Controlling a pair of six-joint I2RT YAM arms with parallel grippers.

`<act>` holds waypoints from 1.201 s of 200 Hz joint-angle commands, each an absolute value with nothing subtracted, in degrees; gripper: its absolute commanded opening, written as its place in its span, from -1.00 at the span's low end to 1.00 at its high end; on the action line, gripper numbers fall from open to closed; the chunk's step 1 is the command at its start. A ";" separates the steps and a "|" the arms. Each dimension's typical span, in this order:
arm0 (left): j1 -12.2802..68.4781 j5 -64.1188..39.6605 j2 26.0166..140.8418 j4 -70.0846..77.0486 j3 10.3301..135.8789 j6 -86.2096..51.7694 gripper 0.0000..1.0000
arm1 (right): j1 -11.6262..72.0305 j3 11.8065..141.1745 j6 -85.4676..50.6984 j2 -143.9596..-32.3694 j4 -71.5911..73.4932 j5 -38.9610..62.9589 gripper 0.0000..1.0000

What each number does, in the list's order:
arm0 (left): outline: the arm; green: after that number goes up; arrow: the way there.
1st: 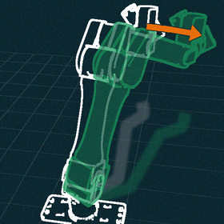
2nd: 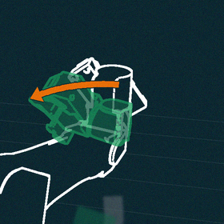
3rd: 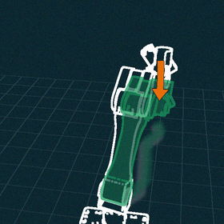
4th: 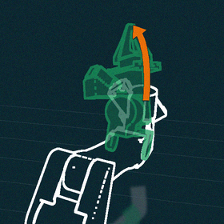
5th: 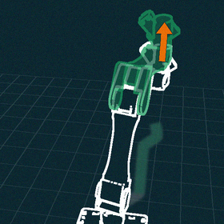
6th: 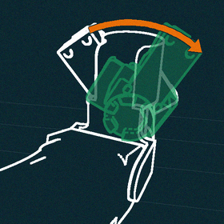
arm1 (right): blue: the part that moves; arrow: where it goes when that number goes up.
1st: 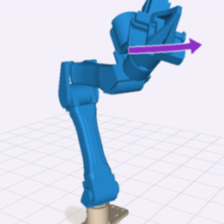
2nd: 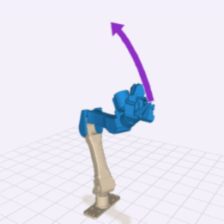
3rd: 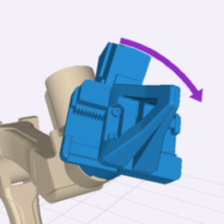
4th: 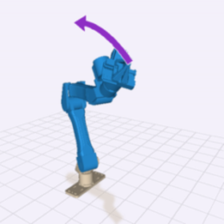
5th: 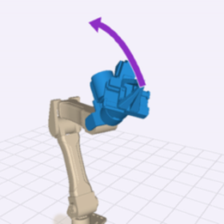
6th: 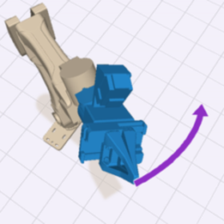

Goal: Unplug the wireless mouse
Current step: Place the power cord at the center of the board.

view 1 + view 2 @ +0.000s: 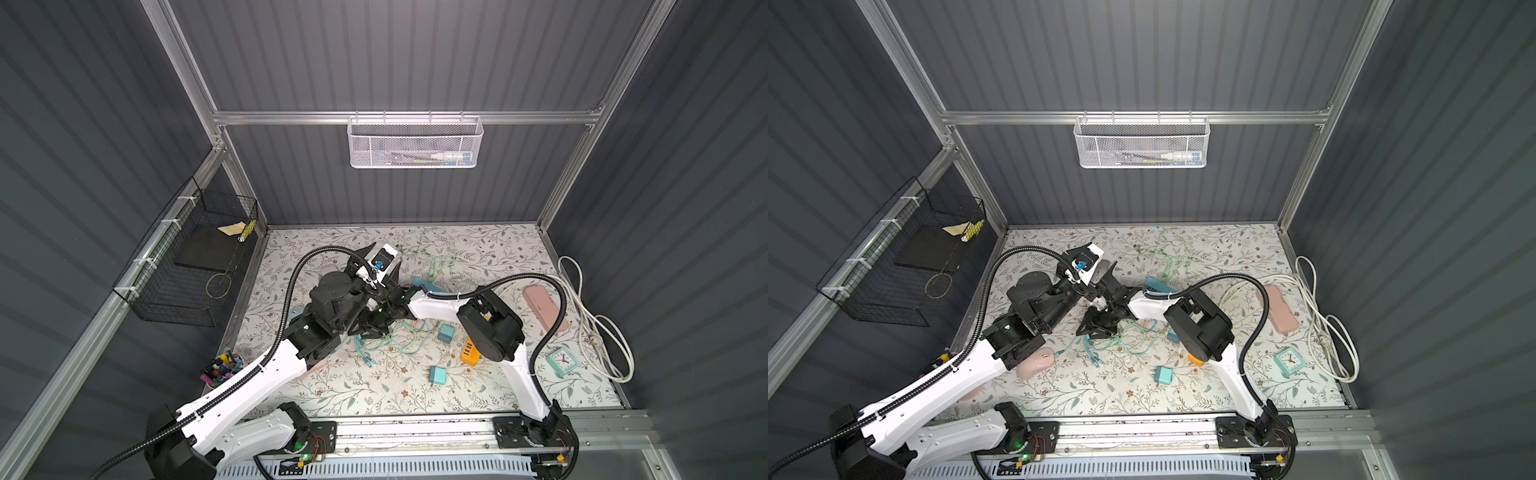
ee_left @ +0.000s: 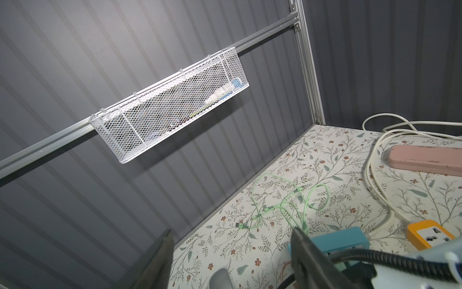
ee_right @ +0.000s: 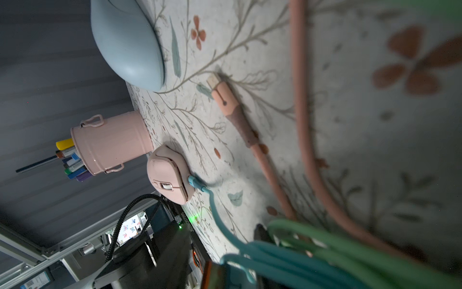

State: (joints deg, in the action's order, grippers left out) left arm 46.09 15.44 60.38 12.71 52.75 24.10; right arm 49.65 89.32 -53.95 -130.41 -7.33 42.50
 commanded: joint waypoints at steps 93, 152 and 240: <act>46.02 14.34 59.48 15.18 50.84 26.93 0.48 | 44.38 78.87 -47.70 -105.76 -8.68 43.10 -1.00; 46.01 14.08 59.20 16.70 49.41 28.74 0.48 | 33.68 70.28 -38.25 -90.12 -22.54 36.01 -0.67; 45.99 18.03 59.07 17.54 49.27 28.95 0.49 | 44.97 74.73 -31.89 -98.56 -24.10 35.14 0.10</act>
State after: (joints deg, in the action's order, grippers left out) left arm 46.09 16.34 59.88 15.90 49.89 28.12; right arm 43.13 72.40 -29.95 -92.55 -28.49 28.71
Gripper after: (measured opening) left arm 0.742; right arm 0.552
